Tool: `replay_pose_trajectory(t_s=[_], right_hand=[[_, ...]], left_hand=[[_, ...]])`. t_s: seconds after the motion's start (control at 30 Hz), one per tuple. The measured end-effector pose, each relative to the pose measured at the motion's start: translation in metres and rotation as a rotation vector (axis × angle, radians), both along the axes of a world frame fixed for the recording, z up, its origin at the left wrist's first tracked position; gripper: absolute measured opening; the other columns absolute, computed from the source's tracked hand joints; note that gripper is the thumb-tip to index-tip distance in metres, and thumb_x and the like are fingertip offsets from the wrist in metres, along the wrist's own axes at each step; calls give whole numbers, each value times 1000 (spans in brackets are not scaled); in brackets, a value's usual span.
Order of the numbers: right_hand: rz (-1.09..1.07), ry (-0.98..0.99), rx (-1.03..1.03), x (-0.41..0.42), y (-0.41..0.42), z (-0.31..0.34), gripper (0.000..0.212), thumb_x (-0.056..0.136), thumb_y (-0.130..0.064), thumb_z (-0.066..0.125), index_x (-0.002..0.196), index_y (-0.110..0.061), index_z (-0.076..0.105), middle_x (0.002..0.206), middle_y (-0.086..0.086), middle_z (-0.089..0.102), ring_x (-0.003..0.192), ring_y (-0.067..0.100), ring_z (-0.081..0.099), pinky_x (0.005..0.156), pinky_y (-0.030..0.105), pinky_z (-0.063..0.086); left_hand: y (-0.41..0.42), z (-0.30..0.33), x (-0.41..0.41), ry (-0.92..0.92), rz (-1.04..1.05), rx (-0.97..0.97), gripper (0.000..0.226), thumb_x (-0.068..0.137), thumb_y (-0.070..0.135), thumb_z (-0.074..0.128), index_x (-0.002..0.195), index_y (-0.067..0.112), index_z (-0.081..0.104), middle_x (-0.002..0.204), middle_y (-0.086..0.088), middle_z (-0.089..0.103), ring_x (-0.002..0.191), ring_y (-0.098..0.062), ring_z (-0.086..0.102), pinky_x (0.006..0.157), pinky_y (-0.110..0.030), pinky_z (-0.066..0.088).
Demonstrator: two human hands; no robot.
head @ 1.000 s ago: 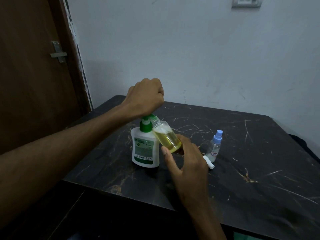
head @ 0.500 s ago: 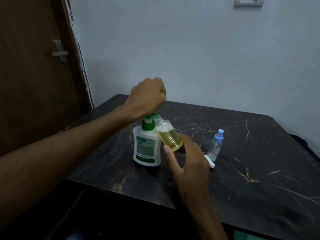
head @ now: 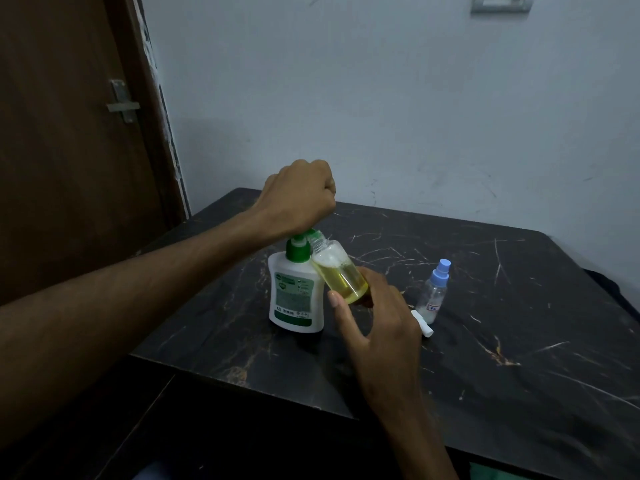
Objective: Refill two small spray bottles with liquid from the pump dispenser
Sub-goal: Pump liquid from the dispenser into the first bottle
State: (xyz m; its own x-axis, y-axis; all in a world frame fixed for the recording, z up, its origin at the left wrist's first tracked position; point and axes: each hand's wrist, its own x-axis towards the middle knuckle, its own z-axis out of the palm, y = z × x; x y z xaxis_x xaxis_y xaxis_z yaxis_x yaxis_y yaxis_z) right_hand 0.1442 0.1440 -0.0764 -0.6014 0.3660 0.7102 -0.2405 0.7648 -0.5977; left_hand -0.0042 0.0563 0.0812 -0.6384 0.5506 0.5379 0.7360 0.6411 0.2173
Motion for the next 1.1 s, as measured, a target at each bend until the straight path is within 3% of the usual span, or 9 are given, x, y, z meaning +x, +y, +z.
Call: replay_pose_trajectory(t_s=[0.1, 0.2, 0.57, 0.67, 0.77, 0.9, 0.97, 1.03, 1.1], right_hand=[[15, -6, -5, 1, -1, 1, 42, 99, -53, 59, 132, -27, 59, 110, -18, 61, 100, -3, 58, 85, 17, 50], [5, -3, -11, 1, 0, 0, 42, 99, -54, 58, 132, -27, 60, 110, -20, 59, 99, -5, 57, 85, 13, 46], [7, 11, -13, 1, 0, 1, 38, 99, -50, 61, 130, -28, 59, 108, -22, 57, 98, -4, 58, 83, 17, 48], [6, 4, -12, 0, -1, 1, 36, 100, -51, 60, 129, -31, 59, 107, -20, 60, 99, -1, 59, 82, 22, 52], [1, 1, -7, 0, -1, 0, 39, 99, -53, 59, 129, -29, 59, 108, -15, 64, 98, 0, 59, 82, 26, 54], [1, 3, -17, 1, -1, 1, 40, 99, -51, 60, 130, -27, 60, 108, -16, 63, 98, -1, 59, 83, 21, 52], [-1, 1, -12, 0, -1, 1, 38, 99, -51, 60, 129, -28, 60, 107, -19, 60, 97, -2, 59, 82, 19, 51], [1, -6, -10, 1, -1, 1, 37, 99, -53, 59, 129, -30, 58, 106, -19, 59, 97, -3, 58, 82, 16, 49], [2, -12, -5, 1, -2, 2, 37, 99, -54, 58, 129, -31, 58, 105, -17, 61, 97, -3, 58, 81, 16, 48]], left_hand=[[0, 7, 3, 4, 4, 0, 39, 78, 0, 52, 46, 18, 38, 57, 8, 55, 47, -9, 40, 52, -25, 31], [3, 5, 6, 2, -18, 16, 41, 77, -1, 51, 45, 19, 36, 75, 5, 59, 46, -10, 35, 53, -26, 31], [2, 5, 4, 7, -16, 24, 38, 75, 0, 51, 45, 18, 37, 72, 7, 59, 45, -9, 37, 52, -24, 32], [1, 0, 3, -1, -3, 18, 42, 80, 1, 52, 46, 21, 37, 63, 10, 59, 46, -8, 39, 52, -24, 33], [-1, 4, 4, 6, -4, 8, 41, 77, 0, 52, 45, 21, 36, 70, 6, 60, 45, -9, 37, 52, -24, 31], [1, 8, 5, 2, -9, 21, 38, 74, -1, 51, 45, 17, 35, 76, 5, 58, 45, -10, 33, 51, -25, 31], [3, 5, 6, -7, -6, -3, 33, 78, 0, 51, 48, 13, 47, 77, 3, 60, 46, -10, 35, 51, -26, 32], [2, 3, 4, -11, 4, -32, 24, 82, 3, 52, 69, 12, 70, 79, -10, 69, 53, -13, 49, 54, -29, 44], [0, 4, 3, -2, 22, -50, 24, 84, 7, 53, 85, 12, 77, 91, -8, 77, 70, -20, 65, 68, -39, 58]])
